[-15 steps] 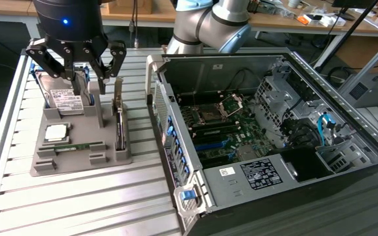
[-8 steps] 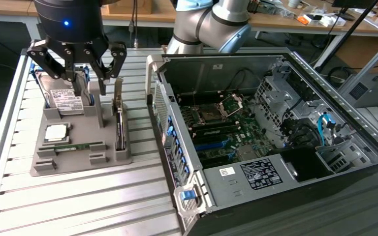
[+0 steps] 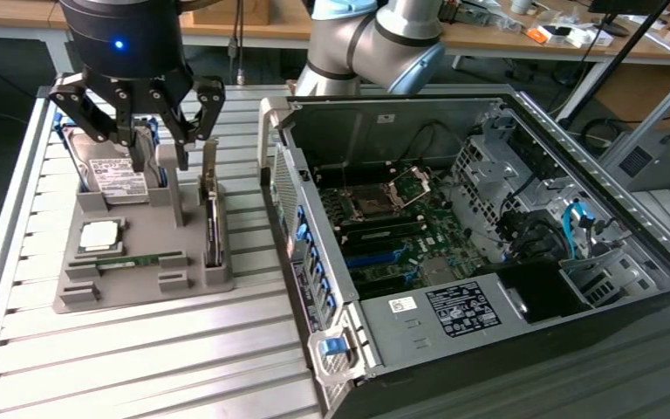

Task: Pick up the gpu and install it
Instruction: 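Pick up the gpu and move the gpu toward the slot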

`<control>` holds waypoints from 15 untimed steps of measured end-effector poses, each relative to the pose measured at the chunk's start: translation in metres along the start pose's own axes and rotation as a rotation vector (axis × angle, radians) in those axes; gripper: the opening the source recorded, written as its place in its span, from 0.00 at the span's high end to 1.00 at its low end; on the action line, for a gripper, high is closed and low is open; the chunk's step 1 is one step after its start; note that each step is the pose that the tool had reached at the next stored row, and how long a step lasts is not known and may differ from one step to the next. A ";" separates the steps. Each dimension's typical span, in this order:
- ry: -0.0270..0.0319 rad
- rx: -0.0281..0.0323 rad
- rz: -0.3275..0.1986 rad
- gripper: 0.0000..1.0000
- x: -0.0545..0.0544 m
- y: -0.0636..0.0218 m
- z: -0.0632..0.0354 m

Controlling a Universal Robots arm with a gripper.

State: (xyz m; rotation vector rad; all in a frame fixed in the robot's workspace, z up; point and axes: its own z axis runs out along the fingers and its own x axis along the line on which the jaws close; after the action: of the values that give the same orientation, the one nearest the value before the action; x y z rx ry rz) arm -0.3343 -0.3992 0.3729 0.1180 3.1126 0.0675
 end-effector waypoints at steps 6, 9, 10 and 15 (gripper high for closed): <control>0.0000 0.0000 0.000 0.52 0.000 -0.0001 0.0011; 0.0000 -0.0001 0.000 0.52 0.000 -0.0002 0.0047; 0.0000 0.0000 0.000 0.52 0.000 -0.0002 0.0048; 0.0000 -0.0001 0.000 0.52 0.000 -0.0002 0.0057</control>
State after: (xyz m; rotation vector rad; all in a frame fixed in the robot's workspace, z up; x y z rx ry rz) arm -0.3337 -0.3991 0.3671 0.1180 3.1125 0.0676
